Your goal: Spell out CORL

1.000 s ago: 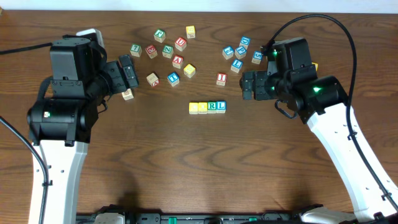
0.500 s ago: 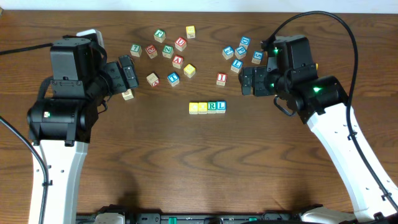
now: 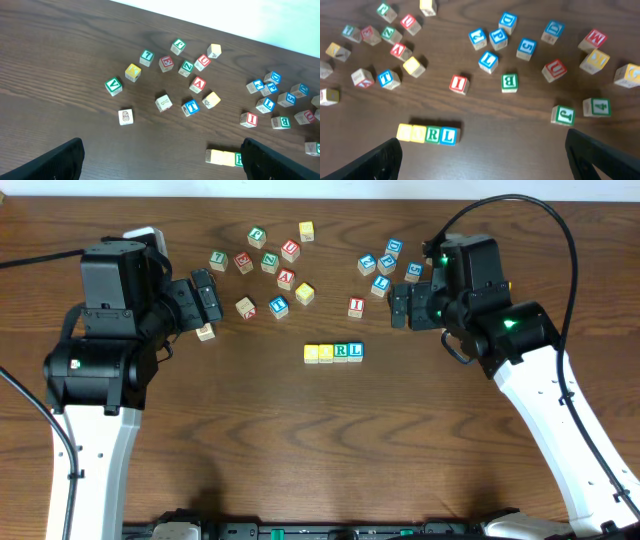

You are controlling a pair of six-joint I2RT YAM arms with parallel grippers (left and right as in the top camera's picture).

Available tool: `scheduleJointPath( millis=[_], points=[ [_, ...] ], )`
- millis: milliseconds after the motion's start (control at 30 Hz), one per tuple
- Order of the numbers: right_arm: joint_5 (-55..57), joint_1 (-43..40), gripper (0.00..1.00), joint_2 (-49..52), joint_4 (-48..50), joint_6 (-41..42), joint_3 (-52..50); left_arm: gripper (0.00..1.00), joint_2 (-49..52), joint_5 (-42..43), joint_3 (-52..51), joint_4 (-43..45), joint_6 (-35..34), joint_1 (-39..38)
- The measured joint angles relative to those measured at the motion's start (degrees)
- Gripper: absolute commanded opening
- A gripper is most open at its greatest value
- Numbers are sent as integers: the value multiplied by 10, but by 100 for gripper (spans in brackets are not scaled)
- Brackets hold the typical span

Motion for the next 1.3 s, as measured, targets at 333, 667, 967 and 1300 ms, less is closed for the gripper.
scheduleJointPath(
  millis=[333,667,967,1300],
  points=[
    [36,-3,99,-18,17,-1,0,98,0,0,0,0,0,0],
    [52,-46,99,-76,40,-14,-15,98,0,0,0,0,0,0],
    [43,-116,99,-232,232,-15,-222,98,0,0,0,-1,0,0],
    [31,-163,99,-466,428,-15,-517,98,0,0,0,-1,0,0]
  ],
)
